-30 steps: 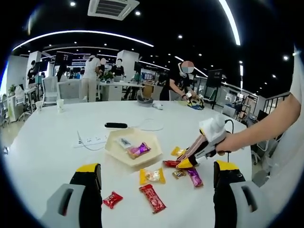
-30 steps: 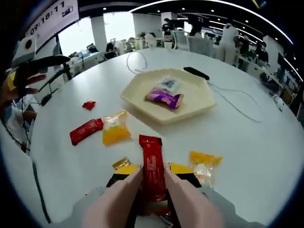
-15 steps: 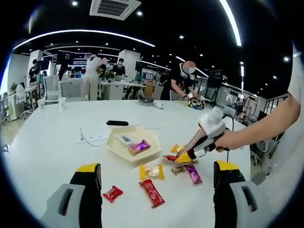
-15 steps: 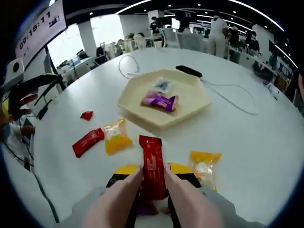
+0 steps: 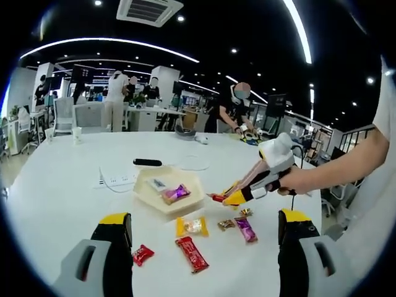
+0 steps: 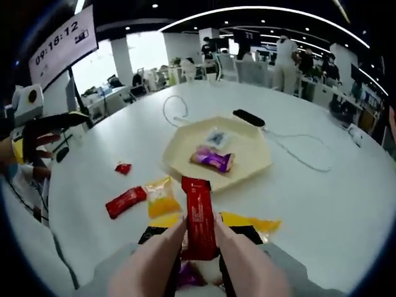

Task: Place the target food into the container with the food tongs after gripping and lifting it, then release it inside without dropping or visibly crushing the food.

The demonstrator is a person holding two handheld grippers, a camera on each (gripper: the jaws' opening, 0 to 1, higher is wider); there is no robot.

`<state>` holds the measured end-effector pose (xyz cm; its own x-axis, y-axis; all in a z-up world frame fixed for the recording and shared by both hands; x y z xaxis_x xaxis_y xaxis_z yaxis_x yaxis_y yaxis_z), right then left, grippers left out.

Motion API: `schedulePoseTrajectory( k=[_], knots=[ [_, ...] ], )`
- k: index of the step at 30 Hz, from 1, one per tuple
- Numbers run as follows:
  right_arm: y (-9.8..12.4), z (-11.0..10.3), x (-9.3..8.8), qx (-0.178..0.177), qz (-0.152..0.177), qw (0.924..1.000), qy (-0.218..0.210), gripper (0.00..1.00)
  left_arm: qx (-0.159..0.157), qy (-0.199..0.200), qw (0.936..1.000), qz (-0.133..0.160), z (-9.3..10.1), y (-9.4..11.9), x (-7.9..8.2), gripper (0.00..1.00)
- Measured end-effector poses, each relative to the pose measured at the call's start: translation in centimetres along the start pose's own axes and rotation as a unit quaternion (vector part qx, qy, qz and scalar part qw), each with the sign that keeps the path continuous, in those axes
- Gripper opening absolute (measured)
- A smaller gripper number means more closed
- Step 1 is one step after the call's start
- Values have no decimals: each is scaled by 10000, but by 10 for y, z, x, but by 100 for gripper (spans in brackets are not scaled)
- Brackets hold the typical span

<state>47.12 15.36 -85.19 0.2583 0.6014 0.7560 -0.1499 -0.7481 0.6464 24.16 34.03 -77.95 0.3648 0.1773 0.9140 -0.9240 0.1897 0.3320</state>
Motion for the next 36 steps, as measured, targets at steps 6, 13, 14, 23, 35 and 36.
schedulePoseTrajectory(
  k=[6, 13, 14, 23, 35, 36],
  knots=[
    [3, -1, -1, -35, 71, 9999, -69, 22, 20, -34, 10000, -28, 1, 2, 0, 99],
    [11, -2, 0, -100, 78, 9999, -80, 22, 38, -55, 10000, -67, 1, 4, -1, 99],
    [12, -2, 1, -104, 87, 9999, -72, 22, 35, -59, 10000, -63, 1, 4, -1, 99],
    [18, -1, 9, -120, 276, 9995, -119, 22, 40, -66, 10000, -42, 3, 3, -1, 99],
    [25, 1, 12, -129, 352, 9992, -160, 22, 54, -77, 9999, -70, 3, 3, -3, 99],
    [26, 1, 13, -125, 375, 9990, -194, 22, 52, -74, 9999, -80, 3, 2, -3, 99]
  ],
)
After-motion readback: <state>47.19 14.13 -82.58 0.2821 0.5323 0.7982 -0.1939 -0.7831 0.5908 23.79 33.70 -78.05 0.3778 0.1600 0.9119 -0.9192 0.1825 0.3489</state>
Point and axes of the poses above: the point that each gripper's makers call its tool centre point, and the gripper's own axes: y roughly backward along the fingers, z roughly to its right, x roughly out of its top, the point moved 10 cm from there along y, roughly backward along the fingers
